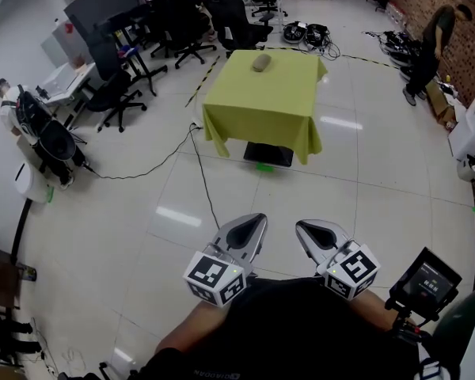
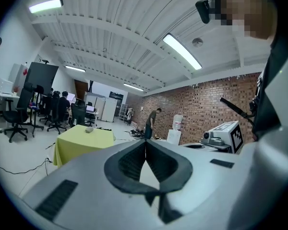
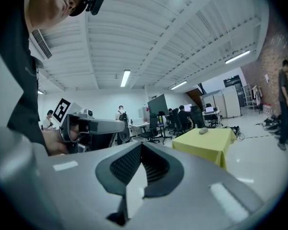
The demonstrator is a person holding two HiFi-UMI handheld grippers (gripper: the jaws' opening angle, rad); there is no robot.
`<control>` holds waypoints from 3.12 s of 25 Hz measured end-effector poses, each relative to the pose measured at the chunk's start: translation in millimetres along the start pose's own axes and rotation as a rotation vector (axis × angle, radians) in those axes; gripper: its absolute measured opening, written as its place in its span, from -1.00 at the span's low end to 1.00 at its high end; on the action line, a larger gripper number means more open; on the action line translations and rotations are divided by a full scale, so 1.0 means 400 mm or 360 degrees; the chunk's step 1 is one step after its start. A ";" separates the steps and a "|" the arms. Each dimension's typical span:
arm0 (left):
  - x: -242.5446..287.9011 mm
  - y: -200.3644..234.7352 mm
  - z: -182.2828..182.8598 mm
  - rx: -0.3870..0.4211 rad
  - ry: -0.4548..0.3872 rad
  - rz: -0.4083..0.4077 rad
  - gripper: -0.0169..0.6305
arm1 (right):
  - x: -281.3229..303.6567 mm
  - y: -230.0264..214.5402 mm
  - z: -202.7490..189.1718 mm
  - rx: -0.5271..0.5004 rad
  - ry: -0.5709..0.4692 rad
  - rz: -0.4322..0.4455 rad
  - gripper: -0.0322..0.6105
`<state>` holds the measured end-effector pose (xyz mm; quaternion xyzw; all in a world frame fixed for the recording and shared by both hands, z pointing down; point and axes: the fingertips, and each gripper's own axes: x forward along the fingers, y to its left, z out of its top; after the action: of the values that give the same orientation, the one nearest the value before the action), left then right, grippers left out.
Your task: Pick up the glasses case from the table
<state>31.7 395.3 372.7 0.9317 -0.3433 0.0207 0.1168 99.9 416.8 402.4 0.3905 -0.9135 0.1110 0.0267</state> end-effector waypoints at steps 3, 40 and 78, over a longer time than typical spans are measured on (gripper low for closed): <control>0.034 0.008 0.010 0.0020 -0.0003 0.0011 -0.92 | 0.005 -0.029 -0.009 0.0031 -0.0008 0.0014 -0.89; 0.067 0.234 0.040 -0.0039 0.0093 0.0028 -0.92 | 0.189 -0.096 -0.007 0.0195 0.0047 -0.0099 -0.89; 0.015 0.690 0.089 -0.0163 0.0035 -0.0239 -0.92 | 0.625 -0.034 0.031 0.0059 0.0200 -0.0341 -0.89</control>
<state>-143.1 179.7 394.9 0.9474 -0.2718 0.0045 0.1691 -63.1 228.0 426.7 0.4785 -0.8609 0.1485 0.0885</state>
